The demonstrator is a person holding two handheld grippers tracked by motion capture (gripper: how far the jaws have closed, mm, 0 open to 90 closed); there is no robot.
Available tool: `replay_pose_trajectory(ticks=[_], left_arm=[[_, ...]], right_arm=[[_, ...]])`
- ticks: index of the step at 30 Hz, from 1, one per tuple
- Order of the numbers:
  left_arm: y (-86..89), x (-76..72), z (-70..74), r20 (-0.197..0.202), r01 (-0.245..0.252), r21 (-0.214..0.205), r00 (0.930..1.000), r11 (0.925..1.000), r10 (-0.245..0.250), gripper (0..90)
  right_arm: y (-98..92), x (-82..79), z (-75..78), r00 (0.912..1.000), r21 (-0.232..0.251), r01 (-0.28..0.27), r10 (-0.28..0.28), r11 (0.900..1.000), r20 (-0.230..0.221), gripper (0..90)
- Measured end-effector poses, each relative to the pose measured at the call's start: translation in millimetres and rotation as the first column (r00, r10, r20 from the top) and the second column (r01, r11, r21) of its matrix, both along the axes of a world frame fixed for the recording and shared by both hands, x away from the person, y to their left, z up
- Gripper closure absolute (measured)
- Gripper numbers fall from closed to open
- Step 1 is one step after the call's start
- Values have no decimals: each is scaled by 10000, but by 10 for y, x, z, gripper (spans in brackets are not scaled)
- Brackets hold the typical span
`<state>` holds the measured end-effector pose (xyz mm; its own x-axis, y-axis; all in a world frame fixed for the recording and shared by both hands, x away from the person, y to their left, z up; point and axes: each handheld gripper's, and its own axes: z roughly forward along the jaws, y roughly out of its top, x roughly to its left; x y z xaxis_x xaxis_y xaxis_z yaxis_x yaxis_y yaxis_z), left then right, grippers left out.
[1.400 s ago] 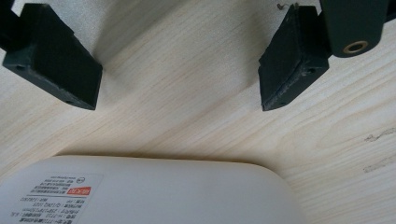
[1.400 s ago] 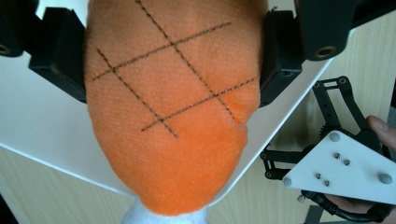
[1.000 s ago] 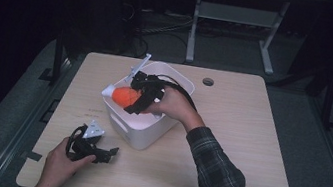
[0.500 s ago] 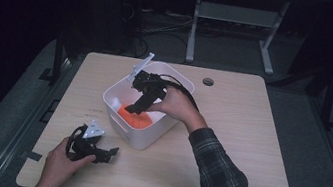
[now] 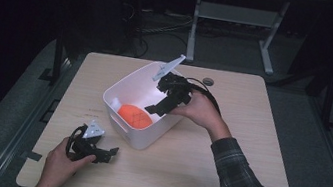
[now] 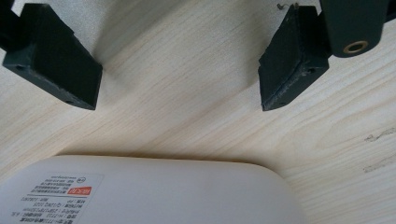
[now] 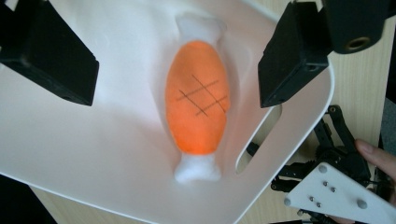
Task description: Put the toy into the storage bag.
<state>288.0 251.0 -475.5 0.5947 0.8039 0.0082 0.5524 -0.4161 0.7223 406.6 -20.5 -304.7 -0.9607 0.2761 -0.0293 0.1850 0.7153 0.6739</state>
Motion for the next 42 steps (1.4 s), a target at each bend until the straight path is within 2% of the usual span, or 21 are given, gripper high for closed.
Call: replay_pose_trajectory(ticks=[15,26,31,36,42], left_arm=[[-1,-1,0,-2,-9,-11,10000,10000,9,126],[-1,-1,0,5,-10,-9,10000,10000,10,126],[-1,-1,0,1,-14,-15,10000,10000,14,126],[-1,-1,0,3,-10,-9,10000,10000,10,126],[0,0,-1,14,3,-1,10000,10000,-3,126]], right_arm=[[-672,-207,-14,9961,526,885,-886,9947,-1,108],[-1113,-400,-222,9862,950,1642,-1656,9818,76,108],[-1274,-497,-384,9766,1137,2145,-2152,9701,-69,108],[-1429,-591,-605,9605,1217,2781,-2776,9528,-216,108],[-1589,-693,-801,9438,1426,3299,-3289,9332,-316,105]])
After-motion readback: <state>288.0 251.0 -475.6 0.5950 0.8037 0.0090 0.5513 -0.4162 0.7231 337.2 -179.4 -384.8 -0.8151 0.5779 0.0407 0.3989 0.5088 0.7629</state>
